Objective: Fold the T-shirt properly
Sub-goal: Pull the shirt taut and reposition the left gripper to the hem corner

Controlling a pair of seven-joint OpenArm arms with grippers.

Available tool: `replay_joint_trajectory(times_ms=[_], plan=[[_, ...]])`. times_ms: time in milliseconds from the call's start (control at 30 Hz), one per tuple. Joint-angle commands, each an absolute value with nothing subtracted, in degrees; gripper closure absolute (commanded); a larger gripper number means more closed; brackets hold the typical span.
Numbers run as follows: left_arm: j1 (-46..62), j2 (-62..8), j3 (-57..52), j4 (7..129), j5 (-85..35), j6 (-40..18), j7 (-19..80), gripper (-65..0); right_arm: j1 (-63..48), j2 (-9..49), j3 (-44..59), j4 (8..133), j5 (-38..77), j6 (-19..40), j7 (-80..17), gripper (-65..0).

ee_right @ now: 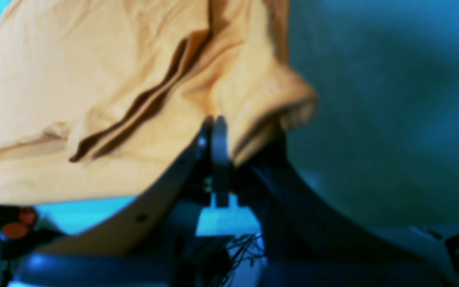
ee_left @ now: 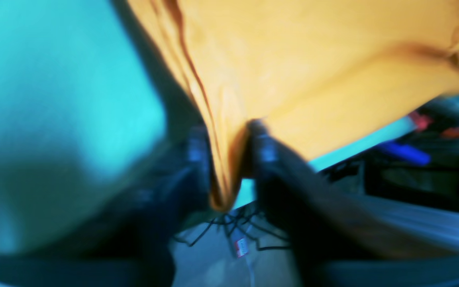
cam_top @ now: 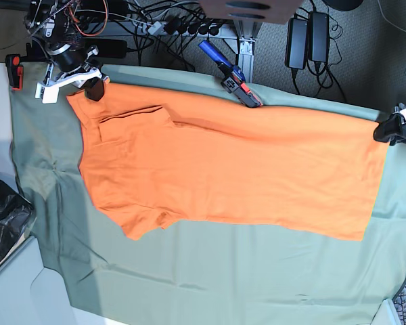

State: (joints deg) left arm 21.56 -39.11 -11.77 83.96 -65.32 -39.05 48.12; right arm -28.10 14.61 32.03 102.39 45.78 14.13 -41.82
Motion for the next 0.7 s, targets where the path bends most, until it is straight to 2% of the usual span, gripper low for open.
replay_joint_trajectory(times_ms=[0,33,167,233,467,533,667], plan=[[21.28,-40.49,-12.53,84.68,-65.56,-40.0,48.1,-28.1,-28.27,15.55,32.67,103.39,45.63,19.33,-40.49,0.0],[21.3,-40.51,-12.53,84.68,-65.12,-40.0,48.6,-31.3,-28.27,15.53,32.67,103.39,45.36,19.33,-40.49,0.0],[21.3,-40.51,-13.41,84.68,-65.08,-40.0,49.1,-32.1,-28.25,15.53,32.67,103.39,43.55,19.33,-40.45,-31.8],[21.3,-40.51,-15.16,84.68,-65.08,-40.0,49.04,-32.1,-28.25,15.53,32.67,103.39,42.28,19.33,-40.32,-39.9],[20.36,-41.8,-23.92,84.71,-67.51,-40.0,46.37,-31.8,-27.9,15.53,32.67,103.42,41.98,19.33,-40.1,-40.5],[17.89,-41.74,-23.62,84.71,-66.52,-40.0,43.97,-31.7,-27.79,15.55,32.67,103.42,41.98,19.33,-40.07,-40.5],[9.21,-41.74,-17.96,84.14,-57.25,-40.0,37.78,-31.6,-27.57,15.53,32.67,103.42,41.76,19.33,-39.86,-40.5]])
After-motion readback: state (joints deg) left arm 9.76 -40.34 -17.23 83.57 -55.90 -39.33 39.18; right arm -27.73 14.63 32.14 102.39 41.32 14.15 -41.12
